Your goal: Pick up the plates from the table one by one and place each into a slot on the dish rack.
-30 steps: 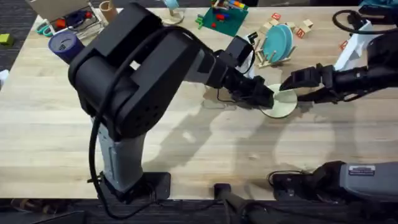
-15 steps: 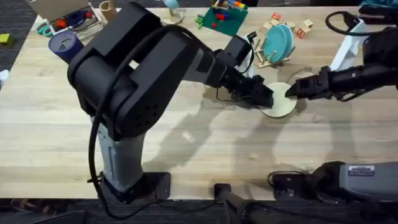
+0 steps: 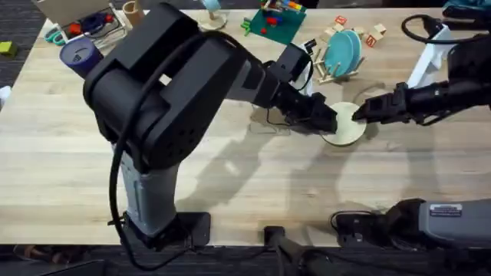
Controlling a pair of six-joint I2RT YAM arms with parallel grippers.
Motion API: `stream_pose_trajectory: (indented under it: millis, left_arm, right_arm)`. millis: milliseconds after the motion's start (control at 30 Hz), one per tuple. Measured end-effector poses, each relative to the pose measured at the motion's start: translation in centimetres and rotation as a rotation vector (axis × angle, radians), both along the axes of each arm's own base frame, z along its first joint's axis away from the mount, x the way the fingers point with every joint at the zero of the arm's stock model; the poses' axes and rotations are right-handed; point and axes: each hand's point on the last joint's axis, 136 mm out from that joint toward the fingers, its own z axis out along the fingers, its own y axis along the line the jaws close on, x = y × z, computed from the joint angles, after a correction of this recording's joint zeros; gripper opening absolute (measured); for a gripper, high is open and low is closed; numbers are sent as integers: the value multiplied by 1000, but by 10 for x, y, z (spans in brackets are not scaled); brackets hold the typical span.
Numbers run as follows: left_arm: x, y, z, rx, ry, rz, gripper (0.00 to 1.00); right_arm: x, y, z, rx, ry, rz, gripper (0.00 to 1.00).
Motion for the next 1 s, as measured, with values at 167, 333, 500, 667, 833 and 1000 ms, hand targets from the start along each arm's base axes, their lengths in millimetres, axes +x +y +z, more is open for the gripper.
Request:
stream_pose_trajectory:
  millis: [167, 333, 500, 667, 833, 1000]
  left_arm:
    - [5, 3, 6, 41, -33, 34, 42]
    - [11, 23, 13, 177, -106, 102, 40]
    - [16, 53, 30, 322, -216, 157, 40]
    - [21, 98, 67, 482, -389, 228, 40]
    - [20, 128, 97, 563, -508, 265, 40]
    - [15, 154, 131, 600, -637, 270, 40]
  right_arm:
    - [-5, 4, 16, -1, -3, 7, 31]
    - [-6, 6, 40, -21, -41, 16, 31]
    - [3, 2, 79, -60, -132, 16, 31]
    - [13, -5, 127, -123, -240, 6, 31]
    - [19, -6, 154, -205, -275, 27, 30]
    - [25, 2, 178, -319, -324, 83, 30]
